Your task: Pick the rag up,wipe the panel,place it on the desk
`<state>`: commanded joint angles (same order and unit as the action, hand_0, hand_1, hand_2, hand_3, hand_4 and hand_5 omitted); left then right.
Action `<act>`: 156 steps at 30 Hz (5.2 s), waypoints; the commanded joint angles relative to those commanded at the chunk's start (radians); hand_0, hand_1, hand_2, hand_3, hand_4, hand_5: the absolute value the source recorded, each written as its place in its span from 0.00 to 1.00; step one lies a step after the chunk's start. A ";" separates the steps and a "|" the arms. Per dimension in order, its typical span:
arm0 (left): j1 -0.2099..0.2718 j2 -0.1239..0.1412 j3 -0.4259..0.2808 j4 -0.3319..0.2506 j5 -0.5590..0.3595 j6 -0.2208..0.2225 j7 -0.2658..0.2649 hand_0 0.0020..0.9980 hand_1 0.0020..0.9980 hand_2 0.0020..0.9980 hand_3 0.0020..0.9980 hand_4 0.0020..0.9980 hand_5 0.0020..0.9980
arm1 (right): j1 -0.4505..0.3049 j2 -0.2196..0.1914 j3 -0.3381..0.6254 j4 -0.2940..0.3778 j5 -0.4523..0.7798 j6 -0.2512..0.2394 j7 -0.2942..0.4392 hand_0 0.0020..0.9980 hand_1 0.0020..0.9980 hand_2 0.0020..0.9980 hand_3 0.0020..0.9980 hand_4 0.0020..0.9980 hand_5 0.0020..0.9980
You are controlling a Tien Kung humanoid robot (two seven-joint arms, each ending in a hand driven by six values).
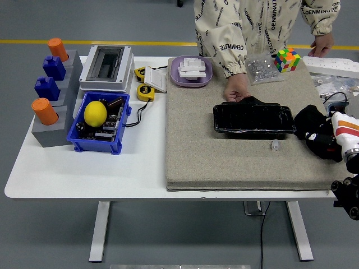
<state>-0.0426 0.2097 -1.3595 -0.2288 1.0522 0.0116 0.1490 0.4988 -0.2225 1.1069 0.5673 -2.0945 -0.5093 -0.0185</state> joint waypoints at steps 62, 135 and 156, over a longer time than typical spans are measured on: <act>-0.001 -0.003 -0.029 -0.001 0.015 0.001 -0.001 0.60 0.64 0.64 0.56 0.63 0.45 | -0.001 -0.004 -0.062 0.324 -0.107 -0.009 -0.217 0.22 0.32 0.37 0.38 0.92 0.09; -0.009 0.003 -0.031 0.000 0.015 0.002 -0.001 0.60 0.64 0.64 0.56 0.63 0.45 | 0.113 0.033 -0.388 0.337 -0.045 0.005 -0.223 0.22 0.32 0.37 0.39 0.91 0.08; -0.008 0.000 -0.040 -0.001 0.018 0.003 -0.001 0.60 0.64 0.64 0.56 0.63 0.45 | 0.005 -0.131 -0.213 0.296 -0.068 0.011 -0.221 0.23 0.32 0.37 0.39 0.91 0.07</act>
<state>-0.0503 0.2099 -1.3993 -0.2297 1.0706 0.0143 0.1482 0.5034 -0.3530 0.8935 0.8630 -2.1624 -0.4987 -0.2394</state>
